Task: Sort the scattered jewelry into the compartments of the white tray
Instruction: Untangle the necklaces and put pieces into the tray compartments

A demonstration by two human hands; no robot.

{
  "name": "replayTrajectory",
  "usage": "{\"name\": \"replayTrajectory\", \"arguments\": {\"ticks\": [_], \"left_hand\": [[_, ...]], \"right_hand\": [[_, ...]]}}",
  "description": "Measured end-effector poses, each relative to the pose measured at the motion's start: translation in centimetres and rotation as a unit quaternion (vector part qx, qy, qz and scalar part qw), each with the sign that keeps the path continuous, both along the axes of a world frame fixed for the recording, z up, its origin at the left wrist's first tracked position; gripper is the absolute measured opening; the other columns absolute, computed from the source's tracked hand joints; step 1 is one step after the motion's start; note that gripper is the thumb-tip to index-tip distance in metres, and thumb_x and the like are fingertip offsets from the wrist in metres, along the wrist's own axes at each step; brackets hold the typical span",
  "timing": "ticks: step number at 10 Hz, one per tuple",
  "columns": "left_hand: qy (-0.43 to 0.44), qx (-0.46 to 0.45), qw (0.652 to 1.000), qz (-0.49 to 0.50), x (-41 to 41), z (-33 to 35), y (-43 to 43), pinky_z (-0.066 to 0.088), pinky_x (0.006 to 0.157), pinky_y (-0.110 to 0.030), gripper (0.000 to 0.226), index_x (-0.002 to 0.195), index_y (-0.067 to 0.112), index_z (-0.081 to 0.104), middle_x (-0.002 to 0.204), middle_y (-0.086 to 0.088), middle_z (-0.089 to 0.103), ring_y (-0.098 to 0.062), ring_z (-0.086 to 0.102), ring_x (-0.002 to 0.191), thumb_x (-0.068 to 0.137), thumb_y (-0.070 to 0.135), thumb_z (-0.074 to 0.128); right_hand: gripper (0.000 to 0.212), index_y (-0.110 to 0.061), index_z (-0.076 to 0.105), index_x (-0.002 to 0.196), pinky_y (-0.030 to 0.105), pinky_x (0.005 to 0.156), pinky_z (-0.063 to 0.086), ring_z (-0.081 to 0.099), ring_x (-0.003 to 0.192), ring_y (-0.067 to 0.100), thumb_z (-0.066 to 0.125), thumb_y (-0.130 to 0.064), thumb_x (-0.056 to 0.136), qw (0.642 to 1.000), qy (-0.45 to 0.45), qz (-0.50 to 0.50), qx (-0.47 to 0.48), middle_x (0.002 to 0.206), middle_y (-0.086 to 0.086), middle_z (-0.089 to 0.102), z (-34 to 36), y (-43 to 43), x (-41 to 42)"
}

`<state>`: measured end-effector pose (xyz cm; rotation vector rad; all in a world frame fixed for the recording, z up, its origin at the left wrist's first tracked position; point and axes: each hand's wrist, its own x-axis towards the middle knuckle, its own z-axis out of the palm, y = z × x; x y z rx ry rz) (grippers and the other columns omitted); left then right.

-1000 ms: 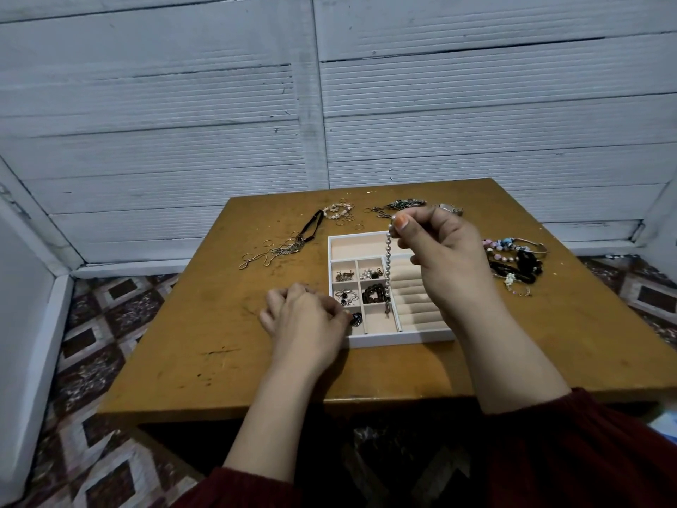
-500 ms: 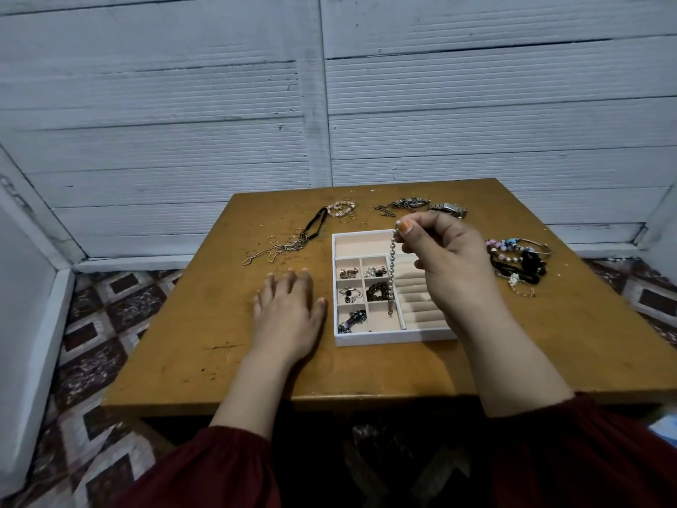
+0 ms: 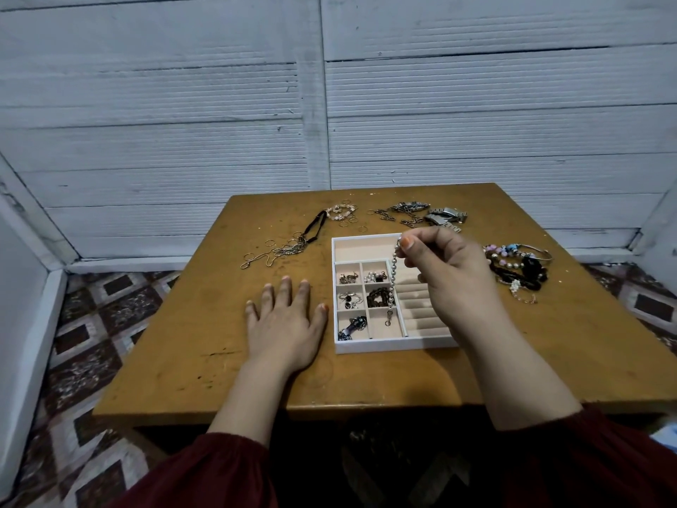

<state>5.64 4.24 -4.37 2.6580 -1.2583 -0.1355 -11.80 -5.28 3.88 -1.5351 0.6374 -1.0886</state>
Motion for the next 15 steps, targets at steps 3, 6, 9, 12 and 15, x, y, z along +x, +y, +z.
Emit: {"name": "replayTrajectory", "arguments": {"ticks": [3,6,9,12,15], "left_hand": [[-0.008,-0.003,1.000,0.000,-0.1,0.0,0.0,0.000,0.117,-0.051,0.062,0.152,0.032,0.012,0.161,0.002,0.002,-0.025,-0.001,0.147,0.096,0.059,0.020],[-0.010,-0.002,1.000,0.000,-0.1,0.1,0.0,-0.001,0.117,-0.050,0.063,0.151,0.032,0.012,0.161,0.003,0.003,-0.025,-0.001,0.147,0.096,0.059,0.020],[-0.011,-0.009,1.000,0.003,-0.1,0.1,0.0,0.001,0.116,-0.050,0.062,0.151,0.032,0.015,0.161,0.002,0.005,-0.025,0.001,0.147,0.095,0.059,0.022],[-0.012,-0.015,1.000,0.004,0.0,0.0,0.0,0.002,0.117,-0.050,0.062,0.151,0.032,0.016,0.161,0.002,0.007,-0.025,0.003,0.147,0.095,0.058,0.023],[-0.012,-0.013,1.000,0.005,0.0,0.0,-0.1,0.002,0.117,-0.050,0.062,0.151,0.032,0.016,0.161,0.002,0.007,-0.024,0.002,0.147,0.095,0.059,0.023]], "right_hand": [[0.006,-0.006,0.064,0.087,0.009,0.062,0.045,0.053,0.061,-0.002,0.061,-0.010,0.090,1.000,0.021,0.011,0.013,0.075,0.002,0.062,-1.2,0.0,0.0],[0.006,-0.011,0.064,0.085,0.007,0.059,0.045,0.053,0.059,-0.006,0.061,-0.010,0.090,0.996,0.090,0.026,0.013,0.073,-0.003,0.062,-2.6,0.2,-0.1],[0.009,-0.020,0.064,0.081,0.011,0.050,0.042,0.050,0.050,-0.006,0.063,-0.015,0.090,0.986,0.165,0.015,-0.021,0.068,-0.005,0.060,-4.2,0.2,-0.4],[0.009,-0.036,0.065,0.075,0.030,0.083,0.031,0.044,0.100,0.012,0.067,-0.041,0.082,0.914,0.353,-0.065,-0.188,0.086,-0.016,0.063,-4.9,0.3,-0.6],[0.018,-0.036,0.071,0.085,0.031,0.080,0.024,0.036,0.105,0.015,0.067,-0.053,0.078,0.855,0.454,-0.079,-0.239,0.092,-0.012,0.052,-4.7,0.6,-0.6]]}}
